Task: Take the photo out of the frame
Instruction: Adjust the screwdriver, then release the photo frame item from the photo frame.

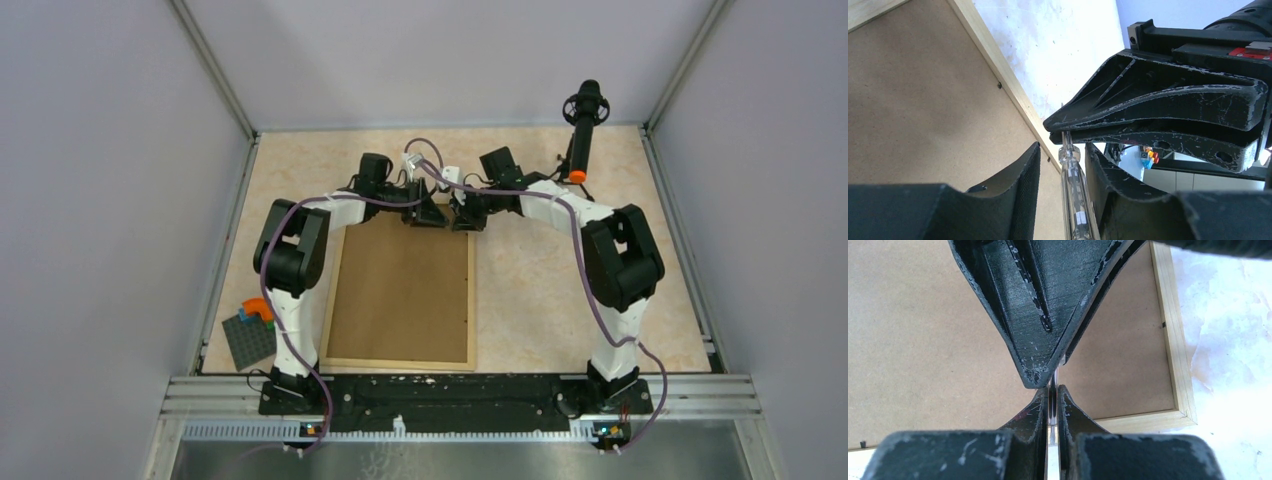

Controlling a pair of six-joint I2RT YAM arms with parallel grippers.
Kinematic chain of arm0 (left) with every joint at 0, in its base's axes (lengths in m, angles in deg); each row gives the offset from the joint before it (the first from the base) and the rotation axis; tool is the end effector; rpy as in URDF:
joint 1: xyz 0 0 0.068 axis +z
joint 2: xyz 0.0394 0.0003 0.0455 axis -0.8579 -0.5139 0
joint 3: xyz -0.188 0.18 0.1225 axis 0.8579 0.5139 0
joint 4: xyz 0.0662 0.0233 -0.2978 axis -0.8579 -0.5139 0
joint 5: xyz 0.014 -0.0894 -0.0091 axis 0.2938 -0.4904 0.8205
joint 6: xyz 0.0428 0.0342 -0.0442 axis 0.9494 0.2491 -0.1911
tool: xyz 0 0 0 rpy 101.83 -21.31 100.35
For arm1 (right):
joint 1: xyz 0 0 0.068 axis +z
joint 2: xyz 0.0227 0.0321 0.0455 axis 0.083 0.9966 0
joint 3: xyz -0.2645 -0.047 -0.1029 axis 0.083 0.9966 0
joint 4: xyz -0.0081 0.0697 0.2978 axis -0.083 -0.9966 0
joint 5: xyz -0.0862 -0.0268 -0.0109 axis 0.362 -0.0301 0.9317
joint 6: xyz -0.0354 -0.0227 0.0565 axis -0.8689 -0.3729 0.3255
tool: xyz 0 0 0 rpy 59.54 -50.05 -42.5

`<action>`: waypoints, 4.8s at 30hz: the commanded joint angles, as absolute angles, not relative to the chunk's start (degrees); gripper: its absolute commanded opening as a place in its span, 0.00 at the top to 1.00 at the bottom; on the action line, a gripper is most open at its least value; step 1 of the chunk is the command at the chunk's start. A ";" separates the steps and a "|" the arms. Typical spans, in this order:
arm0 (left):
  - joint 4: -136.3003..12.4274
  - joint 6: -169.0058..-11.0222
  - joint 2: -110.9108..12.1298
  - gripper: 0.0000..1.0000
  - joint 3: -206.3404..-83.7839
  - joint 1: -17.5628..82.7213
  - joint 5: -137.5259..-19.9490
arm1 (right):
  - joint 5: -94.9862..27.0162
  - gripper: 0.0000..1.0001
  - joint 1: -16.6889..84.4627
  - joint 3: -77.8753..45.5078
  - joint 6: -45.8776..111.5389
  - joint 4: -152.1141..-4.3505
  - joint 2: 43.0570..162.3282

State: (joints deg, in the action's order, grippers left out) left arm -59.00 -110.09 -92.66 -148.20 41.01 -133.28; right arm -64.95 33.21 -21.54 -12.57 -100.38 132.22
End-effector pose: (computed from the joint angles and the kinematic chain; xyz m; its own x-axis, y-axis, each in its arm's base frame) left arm 0.4464 -0.1995 0.1394 -0.9244 0.0493 -0.3783 0.3759 0.2867 -0.8812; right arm 0.4001 0.2577 0.1885 -0.1031 -0.6102 -0.7855 -0.9871 0.1600 0.0053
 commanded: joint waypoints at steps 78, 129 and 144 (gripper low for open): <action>-46.93 -107.28 -101.36 1.00 -144.25 41.34 -125.43 | -63.68 0.62 27.35 -23.76 -13.45 -109.56 139.98; -48.46 -106.21 -101.60 1.00 -145.50 42.23 -126.37 | -64.84 0.65 28.17 -27.91 -17.12 -112.15 142.30; -50.47 -106.38 -105.43 1.00 -147.74 39.54 -127.51 | -61.48 0.69 30.96 -29.66 -17.09 -110.99 143.96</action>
State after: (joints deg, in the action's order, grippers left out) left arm -46.11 -108.54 -101.14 -147.17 42.04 -130.53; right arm -61.30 27.52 -27.44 -16.18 -115.18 141.77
